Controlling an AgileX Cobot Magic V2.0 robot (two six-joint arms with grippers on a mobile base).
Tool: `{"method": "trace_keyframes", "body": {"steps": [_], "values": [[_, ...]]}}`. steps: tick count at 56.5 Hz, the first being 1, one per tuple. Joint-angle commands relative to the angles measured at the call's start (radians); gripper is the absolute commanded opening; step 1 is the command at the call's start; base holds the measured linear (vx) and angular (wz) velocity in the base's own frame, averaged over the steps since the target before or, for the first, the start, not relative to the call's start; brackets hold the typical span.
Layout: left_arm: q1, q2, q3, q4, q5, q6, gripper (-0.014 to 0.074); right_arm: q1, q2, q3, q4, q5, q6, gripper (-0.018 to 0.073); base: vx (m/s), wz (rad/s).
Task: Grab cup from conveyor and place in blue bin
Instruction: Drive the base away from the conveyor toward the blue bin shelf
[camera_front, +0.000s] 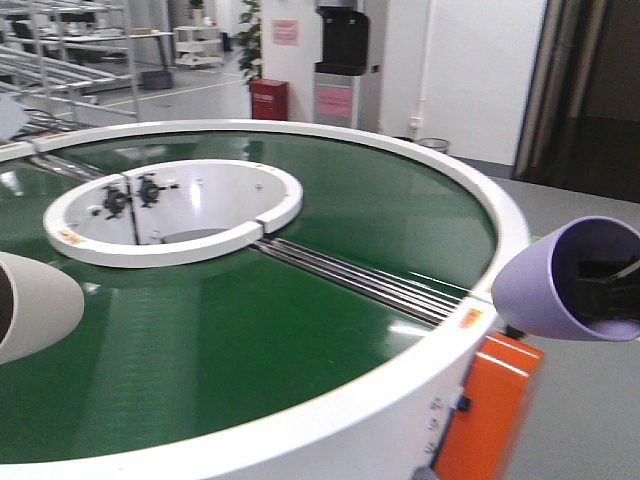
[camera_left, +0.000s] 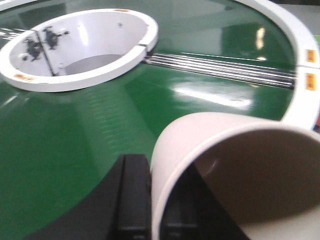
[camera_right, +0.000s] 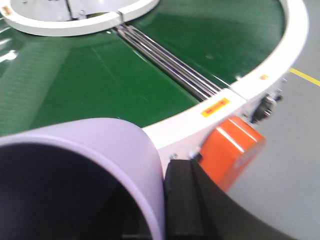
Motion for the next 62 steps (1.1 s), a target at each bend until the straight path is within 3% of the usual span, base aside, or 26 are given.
{"method": "trace_keyframes", "body": {"steps": [1, 62], "values": [[-0.008, -0.011, -0.028, -0.012, -0.095, -0.004, -0.0004, -0.005, -0.018, -0.031, -0.004, -0.083, 0.001, -0.0009, -0.17, -0.44], [-0.008, -0.013, -0.028, -0.012, -0.095, -0.004, -0.0004, -0.005, -0.018, -0.031, -0.003, -0.083, 0.001, -0.0009, -0.06, -0.60]]}}
